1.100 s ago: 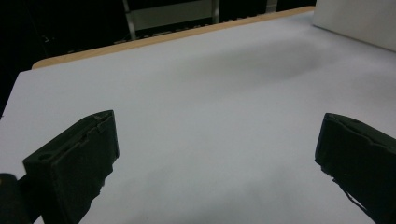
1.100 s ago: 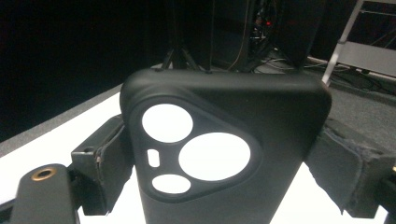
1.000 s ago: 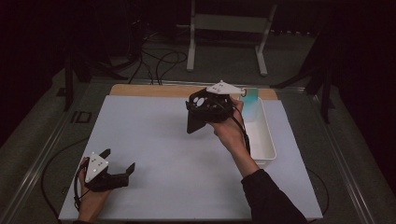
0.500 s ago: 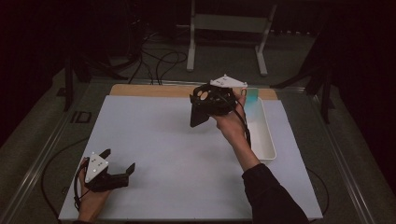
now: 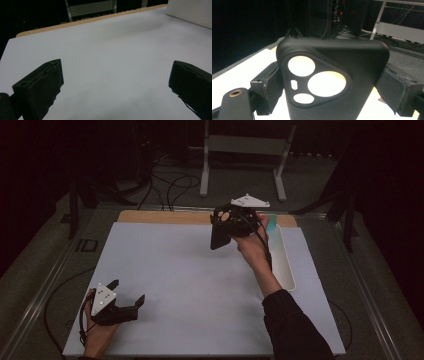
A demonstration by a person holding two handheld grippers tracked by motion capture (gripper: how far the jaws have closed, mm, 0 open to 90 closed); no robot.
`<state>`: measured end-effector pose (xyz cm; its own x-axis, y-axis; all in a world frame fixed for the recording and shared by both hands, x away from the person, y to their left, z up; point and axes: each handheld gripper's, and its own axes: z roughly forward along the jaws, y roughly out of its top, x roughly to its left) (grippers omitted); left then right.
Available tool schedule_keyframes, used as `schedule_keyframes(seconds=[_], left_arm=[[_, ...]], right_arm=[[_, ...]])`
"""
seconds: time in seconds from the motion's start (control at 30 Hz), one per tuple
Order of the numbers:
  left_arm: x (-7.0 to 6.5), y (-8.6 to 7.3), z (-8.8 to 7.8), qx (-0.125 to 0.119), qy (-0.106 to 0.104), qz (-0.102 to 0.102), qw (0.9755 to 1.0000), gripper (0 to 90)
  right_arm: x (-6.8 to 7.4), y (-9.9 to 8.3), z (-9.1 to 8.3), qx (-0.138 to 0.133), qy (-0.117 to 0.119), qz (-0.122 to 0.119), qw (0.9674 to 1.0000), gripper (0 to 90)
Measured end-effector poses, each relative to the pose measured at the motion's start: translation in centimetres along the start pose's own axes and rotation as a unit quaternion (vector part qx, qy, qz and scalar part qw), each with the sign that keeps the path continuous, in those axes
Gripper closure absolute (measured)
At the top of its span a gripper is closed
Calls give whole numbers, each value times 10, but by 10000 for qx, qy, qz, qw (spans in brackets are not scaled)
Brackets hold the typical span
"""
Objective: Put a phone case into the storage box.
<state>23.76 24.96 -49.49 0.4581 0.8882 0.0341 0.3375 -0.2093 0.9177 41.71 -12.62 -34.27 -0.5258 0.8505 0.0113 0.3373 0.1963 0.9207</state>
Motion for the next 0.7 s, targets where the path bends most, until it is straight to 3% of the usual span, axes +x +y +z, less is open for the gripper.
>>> schedule_keyframes(seconds=[0.7], left_arm=[[0, 0, 0, 9, 0, -1, 10000, 1]], right_arm=[[-33, 8, -3, 8, -475, 185, 9987, 142]])
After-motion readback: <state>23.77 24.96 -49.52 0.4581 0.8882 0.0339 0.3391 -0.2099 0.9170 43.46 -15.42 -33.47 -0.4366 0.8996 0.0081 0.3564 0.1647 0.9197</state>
